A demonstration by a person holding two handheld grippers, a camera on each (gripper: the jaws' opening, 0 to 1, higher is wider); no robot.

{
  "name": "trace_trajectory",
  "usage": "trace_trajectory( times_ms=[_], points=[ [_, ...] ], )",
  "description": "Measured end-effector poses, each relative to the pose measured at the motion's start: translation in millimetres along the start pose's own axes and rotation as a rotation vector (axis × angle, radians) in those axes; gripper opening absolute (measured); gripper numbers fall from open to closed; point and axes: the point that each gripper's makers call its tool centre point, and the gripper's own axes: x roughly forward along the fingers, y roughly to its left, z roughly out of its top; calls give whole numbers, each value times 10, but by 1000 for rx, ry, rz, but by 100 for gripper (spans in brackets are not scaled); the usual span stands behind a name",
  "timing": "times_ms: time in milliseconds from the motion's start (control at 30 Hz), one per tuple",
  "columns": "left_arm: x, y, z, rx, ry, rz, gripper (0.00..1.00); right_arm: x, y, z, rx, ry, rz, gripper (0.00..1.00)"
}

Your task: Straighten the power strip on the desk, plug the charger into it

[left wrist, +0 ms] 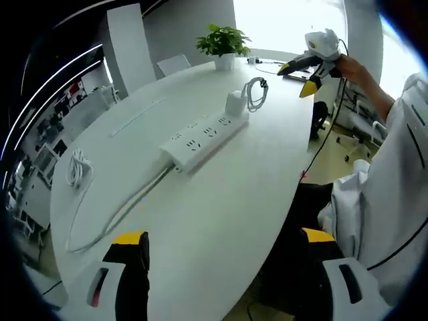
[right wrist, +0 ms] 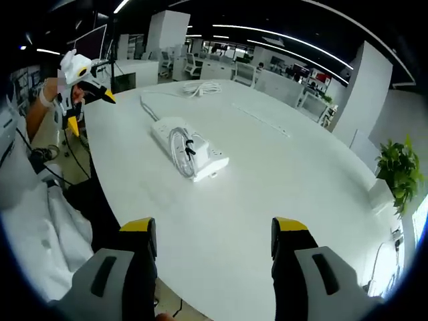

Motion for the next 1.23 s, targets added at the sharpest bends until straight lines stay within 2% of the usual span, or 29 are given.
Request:
trace_trajectory(
  times_ms=[300,433,600,767,1100,1233],
  points=[
    [-108,-32,4,15,-11,21,93,-104,24,18,-1,-16,-22,68],
    [-117,-21,-39,8,6,28,93,-143,-4,-22,4,-25,-36,68],
    [-126,-5,-84,6,24,34,93,-88,-78,-84,36,-25,-47,68],
    [-103,-14,-99,5,25,28,93,-60,-67,-3,48,-56,-45,68],
    [-75,-6,-110,6,40,21,93,-28,-93,-41,76,-57,-47,68],
    [-50,-14,-119,16,43,20,93,-10,-82,8,103,-87,-37,69]
  ],
)
